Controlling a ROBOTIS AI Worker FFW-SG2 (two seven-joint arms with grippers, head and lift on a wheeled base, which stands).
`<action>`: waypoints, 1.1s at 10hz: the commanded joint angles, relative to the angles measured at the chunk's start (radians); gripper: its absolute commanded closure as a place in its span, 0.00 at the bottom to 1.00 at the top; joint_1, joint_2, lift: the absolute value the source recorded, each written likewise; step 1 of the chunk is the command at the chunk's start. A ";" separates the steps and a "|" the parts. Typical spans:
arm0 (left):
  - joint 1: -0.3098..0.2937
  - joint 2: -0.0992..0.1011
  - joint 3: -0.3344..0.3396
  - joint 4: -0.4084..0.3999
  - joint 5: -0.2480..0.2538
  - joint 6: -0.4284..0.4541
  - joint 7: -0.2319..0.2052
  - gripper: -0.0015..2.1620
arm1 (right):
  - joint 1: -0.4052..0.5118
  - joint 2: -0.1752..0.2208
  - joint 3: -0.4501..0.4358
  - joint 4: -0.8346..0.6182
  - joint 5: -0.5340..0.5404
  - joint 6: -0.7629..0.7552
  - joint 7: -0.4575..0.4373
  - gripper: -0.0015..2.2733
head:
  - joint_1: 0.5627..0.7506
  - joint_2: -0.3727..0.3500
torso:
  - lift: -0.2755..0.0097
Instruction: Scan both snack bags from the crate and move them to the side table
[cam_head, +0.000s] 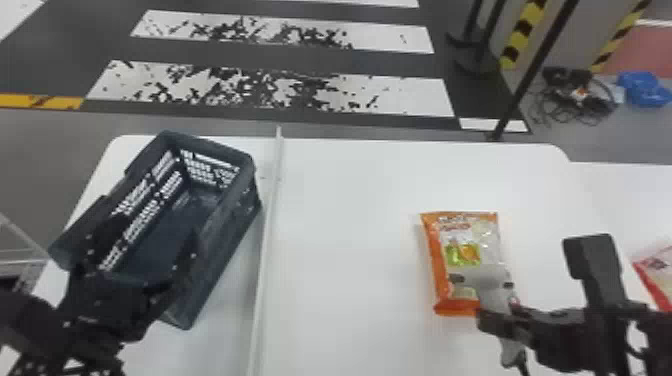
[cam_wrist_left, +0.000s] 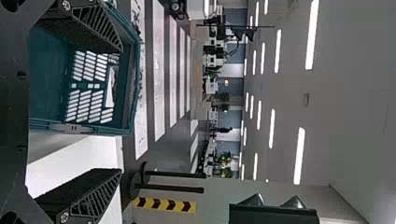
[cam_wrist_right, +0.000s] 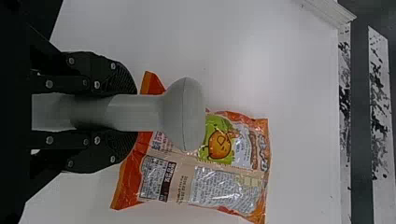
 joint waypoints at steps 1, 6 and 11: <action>0.000 -0.001 0.000 0.003 -0.001 0.000 0.000 0.04 | -0.006 -0.001 0.002 0.014 0.003 -0.003 -0.001 0.99 | 0.70 0.43 | 0.70; 0.001 -0.001 0.000 0.003 -0.001 -0.003 0.000 0.04 | -0.024 -0.002 0.019 0.030 0.022 -0.003 -0.009 0.99 | 0.70 0.43 | 0.70; 0.003 0.004 0.000 0.000 0.005 -0.009 0.000 0.04 | -0.055 -0.004 -0.098 0.054 -0.020 -0.027 -0.017 0.99 | 0.70 0.39 | 0.70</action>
